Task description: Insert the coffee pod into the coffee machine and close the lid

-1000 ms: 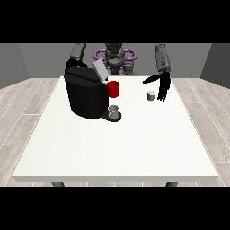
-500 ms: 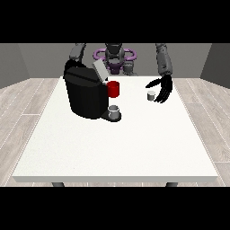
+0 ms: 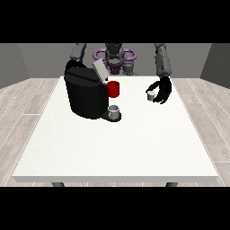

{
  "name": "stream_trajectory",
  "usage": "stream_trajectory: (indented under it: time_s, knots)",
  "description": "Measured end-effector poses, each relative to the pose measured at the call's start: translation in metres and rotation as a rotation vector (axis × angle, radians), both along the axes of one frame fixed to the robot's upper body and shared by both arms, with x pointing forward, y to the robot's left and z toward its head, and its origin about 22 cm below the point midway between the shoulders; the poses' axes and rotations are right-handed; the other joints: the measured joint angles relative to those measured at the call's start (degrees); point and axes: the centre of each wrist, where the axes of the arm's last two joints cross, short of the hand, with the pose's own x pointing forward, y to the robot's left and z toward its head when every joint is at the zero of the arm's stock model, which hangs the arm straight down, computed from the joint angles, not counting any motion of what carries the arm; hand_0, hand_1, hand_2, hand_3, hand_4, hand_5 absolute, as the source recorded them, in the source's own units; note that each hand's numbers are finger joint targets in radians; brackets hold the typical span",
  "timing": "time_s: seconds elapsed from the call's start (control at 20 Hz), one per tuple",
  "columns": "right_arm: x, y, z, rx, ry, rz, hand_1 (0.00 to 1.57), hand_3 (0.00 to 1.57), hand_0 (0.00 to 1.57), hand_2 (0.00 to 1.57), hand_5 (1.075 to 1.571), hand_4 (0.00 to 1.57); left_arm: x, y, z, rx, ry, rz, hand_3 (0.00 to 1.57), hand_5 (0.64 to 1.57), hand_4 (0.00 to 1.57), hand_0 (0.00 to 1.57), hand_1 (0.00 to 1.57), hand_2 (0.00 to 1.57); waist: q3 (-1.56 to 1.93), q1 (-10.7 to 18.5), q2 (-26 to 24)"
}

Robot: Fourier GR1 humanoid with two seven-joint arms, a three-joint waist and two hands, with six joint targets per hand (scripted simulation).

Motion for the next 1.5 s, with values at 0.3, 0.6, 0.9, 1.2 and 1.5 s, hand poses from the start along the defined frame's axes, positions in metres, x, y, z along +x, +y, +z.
stream_trajectory:
  time_s: [0.3,0.6,0.9,1.2,1.5]
  knots:
    - [0.002,-0.003,0.002,0.026,-0.003,-0.006,0.0,0.0,0.0,0.0,1.571,0.43,0.002,-0.008,-0.007,0.053,-0.041,-0.008,0.87,1.571,0.29,0.99,0.99,1.09,-0.04,0.07,-0.32]
    - [0.005,-0.002,0.005,0.03,-0.023,-0.004,0.0,0.0,0.0,0.0,1.571,0.45,0.009,-0.001,0.001,0.134,-0.052,-0.034,1.18,1.571,0.41,1.17,1.17,1.29,0.0,-0.56,0.81]
    - [0.006,-0.005,0.004,0.044,-0.016,-0.008,0.0,0.0,0.0,0.0,1.571,0.49,0.02,0.008,0.017,0.133,-0.097,-0.09,1.41,1.571,0.63,1.48,1.48,1.47,-0.09,-0.57,1.22]
    - [0.008,-0.009,-0.009,0.039,0.044,-0.02,0.0,0.0,0.0,0.0,1.571,0.41,0.044,-0.015,0.048,0.099,-0.116,-0.204,1.34,1.571,0.56,1.29,1.29,1.36,-0.09,0.84,-2.43]
    - [0.005,-0.014,-0.021,0.043,0.077,-0.002,0.0,0.0,0.0,0.0,1.571,0.48,0.065,-0.031,0.087,0.085,-0.13,-0.261,1.29,1.571,0.56,1.25,1.25,1.33,-0.1,0.32,-4.96]
